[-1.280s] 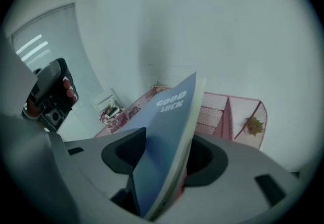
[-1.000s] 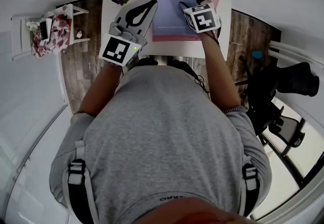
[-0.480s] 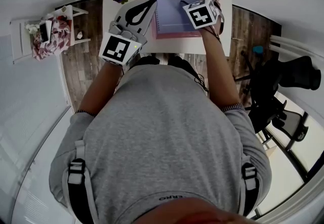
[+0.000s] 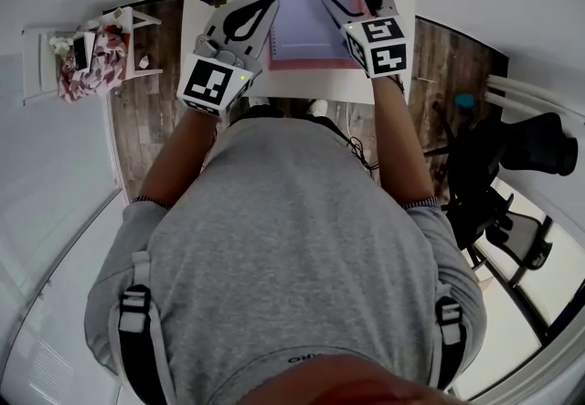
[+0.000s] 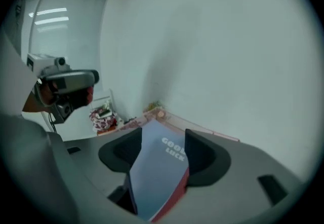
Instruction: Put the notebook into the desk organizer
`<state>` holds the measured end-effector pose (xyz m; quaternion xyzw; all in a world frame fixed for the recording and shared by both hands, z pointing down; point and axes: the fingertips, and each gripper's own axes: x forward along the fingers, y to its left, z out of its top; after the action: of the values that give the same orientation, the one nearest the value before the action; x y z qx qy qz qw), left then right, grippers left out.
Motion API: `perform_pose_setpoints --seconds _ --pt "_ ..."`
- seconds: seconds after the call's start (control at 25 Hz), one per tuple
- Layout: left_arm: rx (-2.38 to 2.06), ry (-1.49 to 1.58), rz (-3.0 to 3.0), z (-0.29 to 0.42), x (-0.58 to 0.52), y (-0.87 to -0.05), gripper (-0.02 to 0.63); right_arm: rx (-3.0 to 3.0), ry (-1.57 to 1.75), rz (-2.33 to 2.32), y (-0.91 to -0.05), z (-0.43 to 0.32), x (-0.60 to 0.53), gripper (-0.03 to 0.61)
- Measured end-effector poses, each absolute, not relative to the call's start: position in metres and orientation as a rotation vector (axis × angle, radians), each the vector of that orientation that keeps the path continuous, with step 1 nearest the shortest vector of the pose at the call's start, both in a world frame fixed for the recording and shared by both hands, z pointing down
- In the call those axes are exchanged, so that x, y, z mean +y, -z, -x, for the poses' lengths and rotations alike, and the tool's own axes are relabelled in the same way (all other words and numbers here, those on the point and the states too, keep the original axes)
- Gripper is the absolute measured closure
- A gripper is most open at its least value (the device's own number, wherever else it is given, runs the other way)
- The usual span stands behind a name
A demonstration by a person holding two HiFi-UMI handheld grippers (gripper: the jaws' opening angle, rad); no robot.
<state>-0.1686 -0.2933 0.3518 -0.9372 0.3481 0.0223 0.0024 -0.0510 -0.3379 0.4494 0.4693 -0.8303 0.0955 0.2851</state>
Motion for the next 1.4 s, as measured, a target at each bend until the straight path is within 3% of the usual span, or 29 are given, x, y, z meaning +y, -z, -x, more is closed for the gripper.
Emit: perform_pose_setpoints --seconds 0.4,0.52,0.68,0.76,1.4 --pt "1.14 -0.084 2.875 0.151 -0.286 -0.325 0.595 -2.642 -0.023 -1.266 -0.347 0.049 -0.303 0.33" --pt "1.166 -0.078 2.865 0.145 -0.282 -0.32 0.595 -2.733 0.046 -1.236 -0.334 0.046 -0.287 0.399" --pt "1.174 -0.075 2.858 0.137 -0.275 -0.321 0.595 -2.776 0.107 -1.264 -0.331 0.038 -0.267 0.538" --pt "1.168 -0.082 2.858 0.133 -0.27 -0.322 0.595 -2.786 0.113 -1.273 -0.332 0.036 -0.26 0.572" --pt "1.208 -0.062 2.864 0.126 -0.255 -0.33 0.595 -2.809 0.113 -1.22 -0.339 0.033 -0.239 0.571"
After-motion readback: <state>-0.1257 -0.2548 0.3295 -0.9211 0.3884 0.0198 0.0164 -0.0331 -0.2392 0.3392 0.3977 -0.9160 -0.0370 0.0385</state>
